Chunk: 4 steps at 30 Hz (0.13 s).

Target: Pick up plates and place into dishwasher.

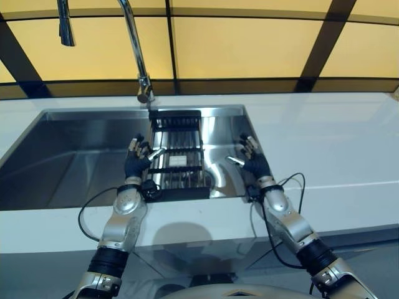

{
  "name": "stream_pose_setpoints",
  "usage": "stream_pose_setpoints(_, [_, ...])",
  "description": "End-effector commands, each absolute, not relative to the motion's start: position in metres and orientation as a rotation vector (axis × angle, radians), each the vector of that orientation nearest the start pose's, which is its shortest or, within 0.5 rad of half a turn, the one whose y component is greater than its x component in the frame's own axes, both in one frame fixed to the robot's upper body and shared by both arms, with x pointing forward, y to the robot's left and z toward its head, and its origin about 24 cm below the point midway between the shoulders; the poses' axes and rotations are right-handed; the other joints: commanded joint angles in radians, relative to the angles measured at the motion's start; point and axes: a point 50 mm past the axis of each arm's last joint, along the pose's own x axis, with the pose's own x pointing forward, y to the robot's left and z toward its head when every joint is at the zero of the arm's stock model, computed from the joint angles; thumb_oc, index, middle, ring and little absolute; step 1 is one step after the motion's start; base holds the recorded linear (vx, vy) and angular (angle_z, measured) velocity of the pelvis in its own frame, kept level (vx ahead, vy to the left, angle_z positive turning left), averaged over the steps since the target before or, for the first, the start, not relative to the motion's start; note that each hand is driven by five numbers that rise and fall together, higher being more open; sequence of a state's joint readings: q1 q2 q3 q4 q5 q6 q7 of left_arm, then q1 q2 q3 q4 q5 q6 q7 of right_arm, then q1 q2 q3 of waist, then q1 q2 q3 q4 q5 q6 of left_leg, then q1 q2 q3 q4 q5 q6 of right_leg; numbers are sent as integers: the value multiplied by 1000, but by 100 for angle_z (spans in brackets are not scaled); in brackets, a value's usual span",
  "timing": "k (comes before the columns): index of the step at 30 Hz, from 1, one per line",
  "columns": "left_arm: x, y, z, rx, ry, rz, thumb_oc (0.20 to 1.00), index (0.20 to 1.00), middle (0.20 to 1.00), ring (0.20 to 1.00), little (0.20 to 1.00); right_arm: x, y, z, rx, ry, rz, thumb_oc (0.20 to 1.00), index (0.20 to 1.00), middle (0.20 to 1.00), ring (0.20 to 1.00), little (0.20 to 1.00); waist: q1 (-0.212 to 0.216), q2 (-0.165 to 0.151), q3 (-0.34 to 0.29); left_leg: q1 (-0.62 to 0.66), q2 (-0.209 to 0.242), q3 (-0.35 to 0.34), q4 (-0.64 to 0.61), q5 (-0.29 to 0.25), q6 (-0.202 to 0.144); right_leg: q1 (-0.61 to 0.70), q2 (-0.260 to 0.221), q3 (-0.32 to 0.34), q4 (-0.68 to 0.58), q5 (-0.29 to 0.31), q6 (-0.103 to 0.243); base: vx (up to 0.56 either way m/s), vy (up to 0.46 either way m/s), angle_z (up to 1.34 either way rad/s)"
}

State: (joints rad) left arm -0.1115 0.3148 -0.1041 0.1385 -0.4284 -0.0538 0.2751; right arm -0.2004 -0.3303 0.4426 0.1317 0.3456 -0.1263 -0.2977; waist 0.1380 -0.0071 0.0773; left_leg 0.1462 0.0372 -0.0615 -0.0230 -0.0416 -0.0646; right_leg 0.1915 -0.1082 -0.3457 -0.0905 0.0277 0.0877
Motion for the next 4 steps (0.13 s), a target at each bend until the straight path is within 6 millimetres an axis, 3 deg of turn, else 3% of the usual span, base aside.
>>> stream_pose_setpoints(1, [247, 216, 26, -59, 105, 213, 1000, 1000, 1000, 1000, 1000, 268, -122, 36, 17, -11, 102, 1000, 1000, 1000, 1000, 1000, 65, -18, -1, -71, -49, 32, 4, 8, 47, -17, 15, -3, 47, -76, -31, 0, 0, 0])
stream_pose_setpoints(4, [246, 215, 24, -63, 113, 211, 1000, 1000, 1000, 1000, 1000, 267, -122, 34, 16, -4, 98, 1000, 1000, 1000, 1000, 1000, 65, -16, -1, -68, -47, 33, 4, 9, 46, -12, 15, -3, 47, -76, -30, 0, 0, 0])
